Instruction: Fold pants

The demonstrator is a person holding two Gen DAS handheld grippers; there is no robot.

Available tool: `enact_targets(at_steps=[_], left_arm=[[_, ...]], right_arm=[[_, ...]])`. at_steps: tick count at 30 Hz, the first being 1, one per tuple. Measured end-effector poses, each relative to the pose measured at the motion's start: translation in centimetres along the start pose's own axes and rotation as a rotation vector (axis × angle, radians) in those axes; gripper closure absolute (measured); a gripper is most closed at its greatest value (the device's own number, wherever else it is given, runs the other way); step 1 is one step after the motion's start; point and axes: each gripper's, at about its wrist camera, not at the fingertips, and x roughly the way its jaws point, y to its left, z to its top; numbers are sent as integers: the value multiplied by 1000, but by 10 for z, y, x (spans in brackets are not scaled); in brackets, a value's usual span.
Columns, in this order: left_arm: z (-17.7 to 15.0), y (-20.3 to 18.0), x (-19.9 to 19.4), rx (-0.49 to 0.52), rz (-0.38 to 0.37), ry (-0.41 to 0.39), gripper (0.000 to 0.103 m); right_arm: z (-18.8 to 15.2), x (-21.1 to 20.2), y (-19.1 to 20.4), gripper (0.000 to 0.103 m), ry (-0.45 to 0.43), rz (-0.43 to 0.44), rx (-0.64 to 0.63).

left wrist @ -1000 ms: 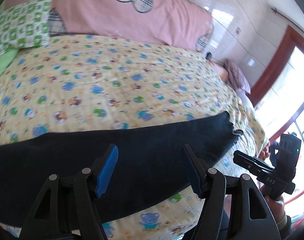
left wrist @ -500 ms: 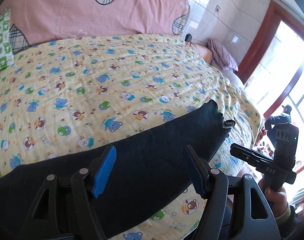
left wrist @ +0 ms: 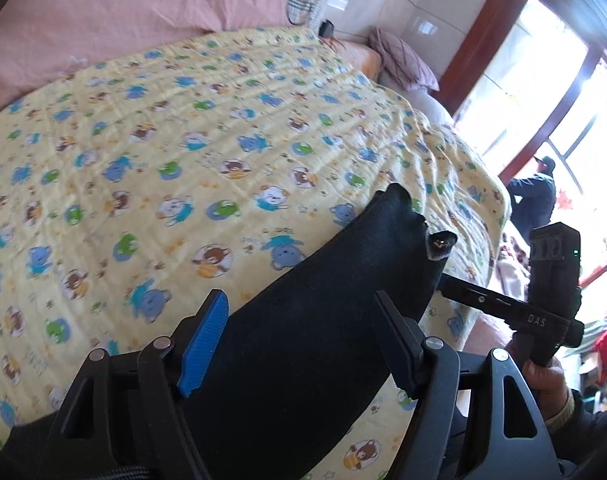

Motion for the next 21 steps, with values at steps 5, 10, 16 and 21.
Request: enact_targets(at_steps=[5, 10, 16, 21], left_arm=[[27, -8, 32, 54, -85, 101, 30], [47, -15, 59, 69, -126, 170, 30], [62, -32, 90, 124, -141, 245, 30], [68, -51, 115, 186, -158, 310, 51]], right_arm=[[7, 4, -9, 48, -13, 18, 58], [9, 9, -11, 48, -34, 29, 70], [11, 12, -10, 70, -47, 41, 53], [6, 12, -17, 89, -57, 46, 14]])
